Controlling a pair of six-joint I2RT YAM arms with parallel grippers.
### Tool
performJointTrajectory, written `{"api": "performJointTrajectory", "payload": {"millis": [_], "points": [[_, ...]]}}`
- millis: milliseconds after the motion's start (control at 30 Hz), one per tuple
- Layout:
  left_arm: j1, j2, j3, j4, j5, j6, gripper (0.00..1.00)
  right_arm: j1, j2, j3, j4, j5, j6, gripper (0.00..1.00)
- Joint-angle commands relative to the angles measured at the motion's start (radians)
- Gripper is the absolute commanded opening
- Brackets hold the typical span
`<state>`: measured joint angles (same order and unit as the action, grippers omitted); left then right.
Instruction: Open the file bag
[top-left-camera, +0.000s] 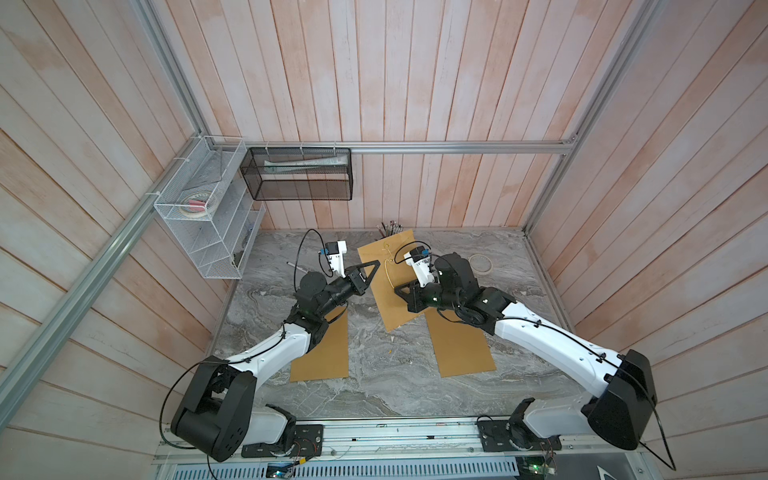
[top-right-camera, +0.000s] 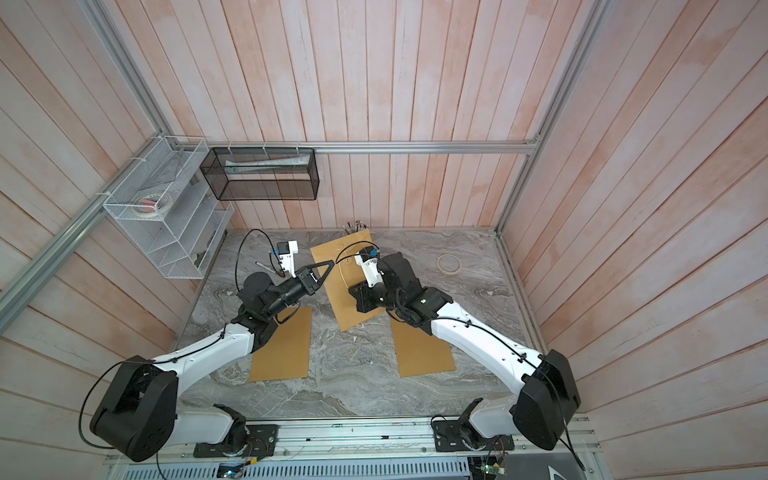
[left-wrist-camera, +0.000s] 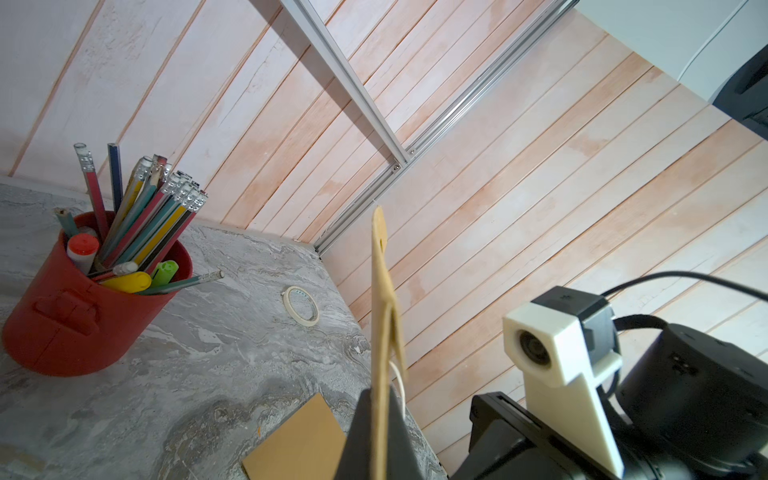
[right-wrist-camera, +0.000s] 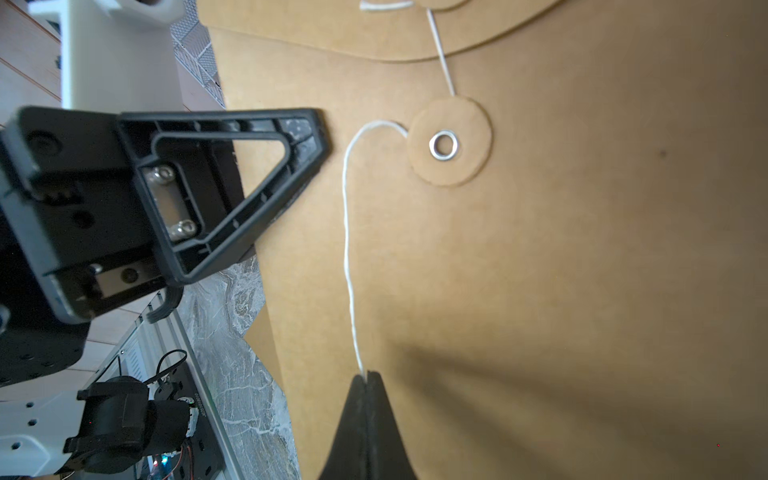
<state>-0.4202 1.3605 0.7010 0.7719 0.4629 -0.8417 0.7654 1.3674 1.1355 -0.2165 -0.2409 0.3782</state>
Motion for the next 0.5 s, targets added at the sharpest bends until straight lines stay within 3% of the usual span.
{"api": "performJointTrajectory", "payload": {"millis": [0, 467], "points": [[0.008, -0.024, 0.022, 0.002, -0.006, 0.016, 0.0, 0.007, -0.027, -0.019, -0.033, 0.035, 0.01, 0.0], [0.018, -0.037, 0.019, -0.007, -0.006, 0.022, 0.0, -0.01, -0.052, -0.046, -0.088, 0.09, 0.001, 0.0]]}}
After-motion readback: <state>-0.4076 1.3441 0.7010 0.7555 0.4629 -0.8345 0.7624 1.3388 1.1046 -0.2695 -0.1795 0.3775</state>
